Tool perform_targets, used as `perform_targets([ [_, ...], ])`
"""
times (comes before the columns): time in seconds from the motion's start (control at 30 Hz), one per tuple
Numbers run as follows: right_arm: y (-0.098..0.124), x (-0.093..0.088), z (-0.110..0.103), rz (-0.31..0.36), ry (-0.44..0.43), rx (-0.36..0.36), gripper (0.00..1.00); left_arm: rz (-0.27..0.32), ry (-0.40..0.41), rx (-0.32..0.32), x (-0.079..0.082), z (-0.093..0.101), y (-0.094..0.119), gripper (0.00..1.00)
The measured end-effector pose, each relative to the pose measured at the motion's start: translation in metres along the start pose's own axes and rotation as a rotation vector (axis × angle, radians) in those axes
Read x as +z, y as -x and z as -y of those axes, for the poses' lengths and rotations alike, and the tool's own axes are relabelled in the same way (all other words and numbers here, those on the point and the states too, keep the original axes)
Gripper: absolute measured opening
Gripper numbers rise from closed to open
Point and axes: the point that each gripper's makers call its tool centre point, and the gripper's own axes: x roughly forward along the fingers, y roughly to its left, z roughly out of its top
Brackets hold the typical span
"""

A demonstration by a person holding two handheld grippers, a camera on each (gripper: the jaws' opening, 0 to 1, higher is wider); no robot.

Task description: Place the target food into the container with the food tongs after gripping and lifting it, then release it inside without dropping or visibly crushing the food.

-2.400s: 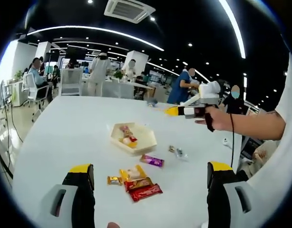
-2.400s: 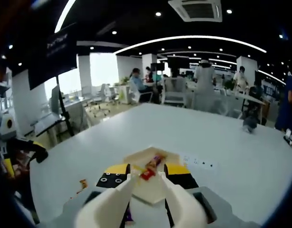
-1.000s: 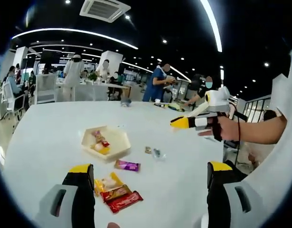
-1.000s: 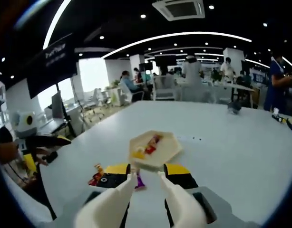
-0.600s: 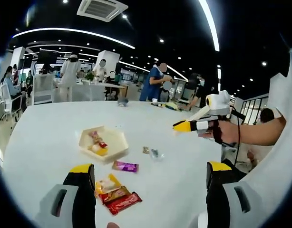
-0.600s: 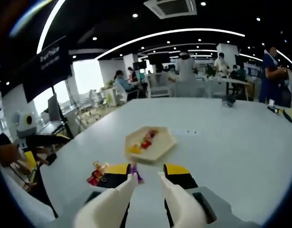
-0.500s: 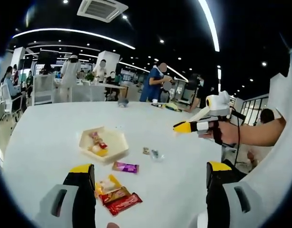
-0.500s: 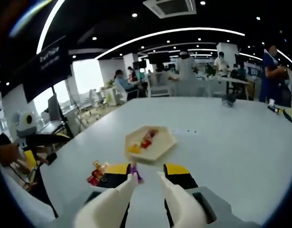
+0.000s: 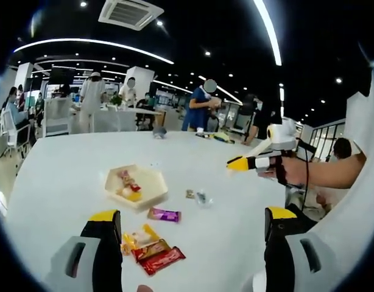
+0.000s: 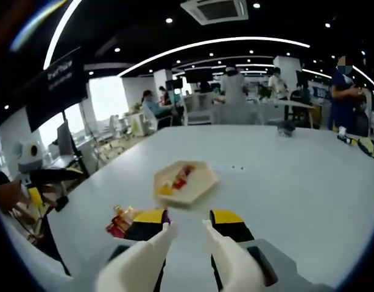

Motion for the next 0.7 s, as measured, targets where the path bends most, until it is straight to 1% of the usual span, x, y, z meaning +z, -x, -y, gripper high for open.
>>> perform_targets([
  [0.13,0.007,-0.005,0.003,-0.007,-0.015,-0.012,0.27,0.007,0.018,0.008,-0.001,0.001,0.0,0.98],
  [0.3,0.013,-0.008,0.008,0.004,-0.045,-0.035,0.27,-0.007,0.018,0.004,-0.004,0.002,-0.004,0.99],
  [0.47,0.013,-0.012,0.013,0.002,-0.052,-0.045,0.27,0.0,0.02,0.011,-0.001,0.003,-0.001,0.99],
  [0.7,0.015,-0.01,0.013,0.006,-0.065,-0.05,0.27,0.002,0.022,0.024,-0.001,-0.001,0.003,0.99],
])
